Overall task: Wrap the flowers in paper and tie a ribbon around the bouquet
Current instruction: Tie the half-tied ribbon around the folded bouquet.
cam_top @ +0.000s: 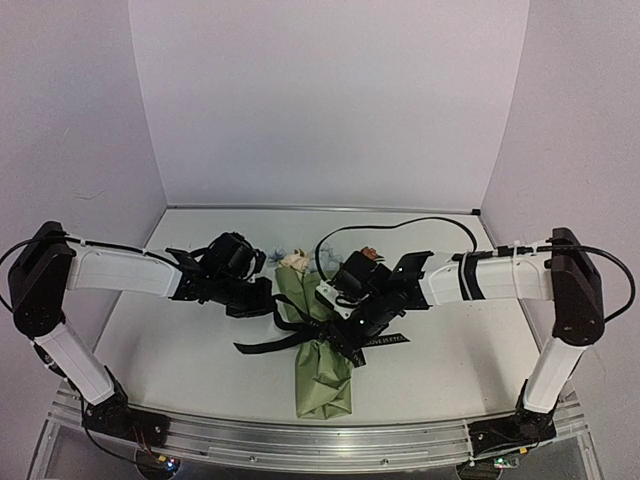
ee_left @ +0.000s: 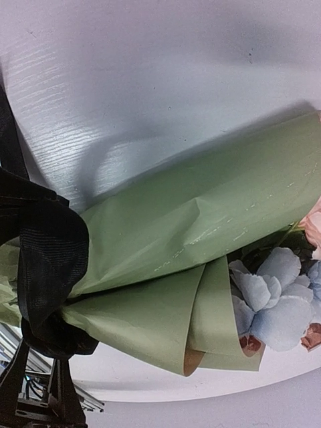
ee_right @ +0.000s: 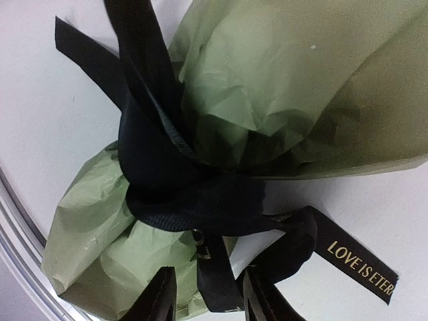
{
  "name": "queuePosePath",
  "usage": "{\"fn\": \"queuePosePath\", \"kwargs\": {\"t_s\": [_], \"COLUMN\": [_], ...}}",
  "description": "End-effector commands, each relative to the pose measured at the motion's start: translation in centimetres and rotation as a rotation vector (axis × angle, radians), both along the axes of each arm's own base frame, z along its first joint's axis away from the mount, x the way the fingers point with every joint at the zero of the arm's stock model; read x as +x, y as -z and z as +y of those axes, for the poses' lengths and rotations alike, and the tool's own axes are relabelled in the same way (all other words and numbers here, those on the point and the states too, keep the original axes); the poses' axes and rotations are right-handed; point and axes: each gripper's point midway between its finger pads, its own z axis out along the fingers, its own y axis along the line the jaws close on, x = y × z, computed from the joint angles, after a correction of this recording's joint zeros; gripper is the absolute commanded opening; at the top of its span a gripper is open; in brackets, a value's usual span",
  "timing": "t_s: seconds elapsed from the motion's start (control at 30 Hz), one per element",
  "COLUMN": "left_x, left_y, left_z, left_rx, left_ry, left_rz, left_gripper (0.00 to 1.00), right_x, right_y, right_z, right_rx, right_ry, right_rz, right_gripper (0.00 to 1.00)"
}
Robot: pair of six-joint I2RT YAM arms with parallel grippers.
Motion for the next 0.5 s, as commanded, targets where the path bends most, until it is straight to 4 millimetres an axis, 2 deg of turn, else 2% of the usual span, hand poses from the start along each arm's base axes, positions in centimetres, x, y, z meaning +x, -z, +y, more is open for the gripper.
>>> {"fn": "queuePosePath", "kwargs": {"t_s": [0.0, 0.3, 0.47], "left_x": [-0.1, -0.2, -0.5], "left_y": [-1.8, -1.6, -0.8], "left_z": [-0.2, 0.1, 1.1], "left_rx": [-0.039, -0.038, -0.026], "left_ry": [0.008, 0.000, -0.016], "left_rz": [-0.038, -0.037, -0.020], "left_gripper": [0.00, 0.00, 0.00], "right_x": [0.5, 0.5, 0.7], "right_y": [-0.7, -0.9, -1.2], "right_z": [1.0, 0.7, -0.6], "right_rx": [0.008, -0.005, -0.027], "right_ry": [-0.006, -0.006, 0.029], "right_rz": [-0.029, -0.034, -0.065], "right_gripper": [0.30, 0.01, 0.00]}}
